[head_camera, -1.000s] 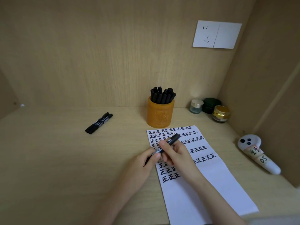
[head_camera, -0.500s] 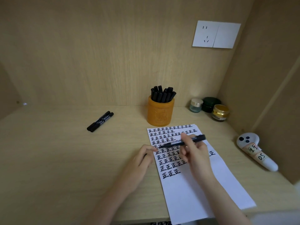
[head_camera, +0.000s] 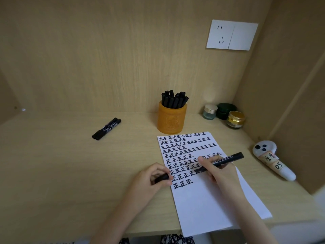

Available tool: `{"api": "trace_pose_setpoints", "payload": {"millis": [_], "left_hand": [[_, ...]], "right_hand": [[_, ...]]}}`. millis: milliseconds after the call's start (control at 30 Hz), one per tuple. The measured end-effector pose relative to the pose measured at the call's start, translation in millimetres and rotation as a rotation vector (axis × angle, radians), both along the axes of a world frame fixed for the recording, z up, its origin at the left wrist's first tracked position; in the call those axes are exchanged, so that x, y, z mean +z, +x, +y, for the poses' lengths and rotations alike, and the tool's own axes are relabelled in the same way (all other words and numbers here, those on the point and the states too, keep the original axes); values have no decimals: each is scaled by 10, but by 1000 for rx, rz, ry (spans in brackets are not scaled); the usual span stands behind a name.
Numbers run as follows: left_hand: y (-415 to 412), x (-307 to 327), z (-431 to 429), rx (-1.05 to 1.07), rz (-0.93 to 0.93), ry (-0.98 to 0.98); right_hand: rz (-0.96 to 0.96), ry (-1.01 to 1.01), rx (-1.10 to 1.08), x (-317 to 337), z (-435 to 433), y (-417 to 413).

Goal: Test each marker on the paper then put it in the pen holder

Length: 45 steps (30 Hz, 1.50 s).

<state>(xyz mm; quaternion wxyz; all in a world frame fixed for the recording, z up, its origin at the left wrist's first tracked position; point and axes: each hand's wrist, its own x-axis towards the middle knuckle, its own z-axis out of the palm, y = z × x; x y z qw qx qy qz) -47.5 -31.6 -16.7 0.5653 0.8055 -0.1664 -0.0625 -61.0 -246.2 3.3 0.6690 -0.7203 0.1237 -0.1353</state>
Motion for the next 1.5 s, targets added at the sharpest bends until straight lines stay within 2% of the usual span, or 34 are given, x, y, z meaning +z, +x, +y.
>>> {"api": "trace_pose_setpoints", "payload": {"millis": [267,533,1233,1500], "left_hand": [[-8,-59,5,4,-11,138],[7,-76,-2,8,-24,140],[15,-98,2,4,-44,152],[20,-102,4,5,-47,156]], "right_hand": [[-74,-113,-27,-96,74,-11],[-56,-203,-25,-145,82,-4],[-67,-291,-47,-173,77,1],[-77,-258,-38,-151,72,-13]]}}
